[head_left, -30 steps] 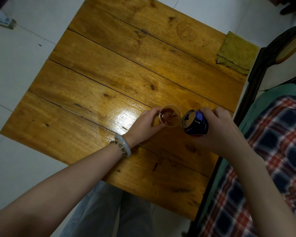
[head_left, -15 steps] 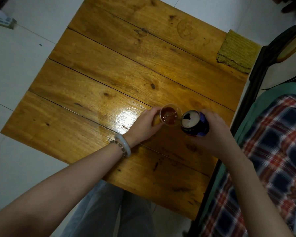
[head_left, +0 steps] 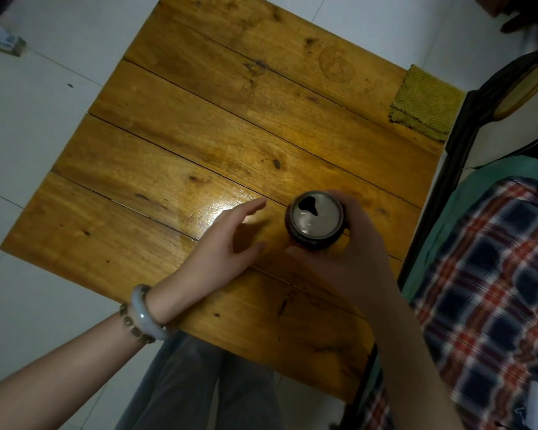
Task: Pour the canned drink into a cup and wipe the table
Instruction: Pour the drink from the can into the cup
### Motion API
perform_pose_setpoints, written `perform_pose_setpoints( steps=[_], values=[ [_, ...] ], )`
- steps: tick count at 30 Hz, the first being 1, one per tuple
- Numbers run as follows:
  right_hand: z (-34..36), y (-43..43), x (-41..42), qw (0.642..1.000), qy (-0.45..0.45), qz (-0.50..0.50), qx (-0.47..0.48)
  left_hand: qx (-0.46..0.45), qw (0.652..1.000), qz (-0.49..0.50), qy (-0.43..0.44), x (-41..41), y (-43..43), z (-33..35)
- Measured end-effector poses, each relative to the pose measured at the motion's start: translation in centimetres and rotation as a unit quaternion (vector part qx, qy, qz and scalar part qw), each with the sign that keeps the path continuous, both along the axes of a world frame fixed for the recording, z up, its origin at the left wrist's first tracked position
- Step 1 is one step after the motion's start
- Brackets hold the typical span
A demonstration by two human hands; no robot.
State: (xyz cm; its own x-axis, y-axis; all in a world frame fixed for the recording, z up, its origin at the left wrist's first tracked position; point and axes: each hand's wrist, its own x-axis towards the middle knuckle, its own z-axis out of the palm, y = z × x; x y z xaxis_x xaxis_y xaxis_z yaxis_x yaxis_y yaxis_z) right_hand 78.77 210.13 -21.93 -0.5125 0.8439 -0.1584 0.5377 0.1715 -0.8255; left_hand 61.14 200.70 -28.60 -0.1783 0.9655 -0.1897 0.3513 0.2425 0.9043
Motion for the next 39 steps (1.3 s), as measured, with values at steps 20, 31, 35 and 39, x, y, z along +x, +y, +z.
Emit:
perform_pose_setpoints(
  steps=[20, 31, 35, 39],
  values=[
    [-10.6, -1.6, -12.6, 0.995, 0.025, -0.013, -0.091, 0.007, 0.995, 0.059, 0.081, -8.3, -0.2, -6.5],
    [-11.6, -1.2, -12.6, 0.997, -0.011, 0.026, -0.075, 0.004, 0.995, 0.075, 0.064, -8.1, -0.3, -7.2],
    [-11.6, -1.2, -11.6, 0.996, -0.002, 0.04, -0.078, 0.007, 0.995, 0.08, 0.058, -7.8, -0.3, -7.4],
    [-11.7, -2.0, -9.5, 0.991, 0.004, 0.017, -0.13, -0.001, 0.993, 0.117, 0.013, -6.9, -0.2, -7.9]
  ],
)
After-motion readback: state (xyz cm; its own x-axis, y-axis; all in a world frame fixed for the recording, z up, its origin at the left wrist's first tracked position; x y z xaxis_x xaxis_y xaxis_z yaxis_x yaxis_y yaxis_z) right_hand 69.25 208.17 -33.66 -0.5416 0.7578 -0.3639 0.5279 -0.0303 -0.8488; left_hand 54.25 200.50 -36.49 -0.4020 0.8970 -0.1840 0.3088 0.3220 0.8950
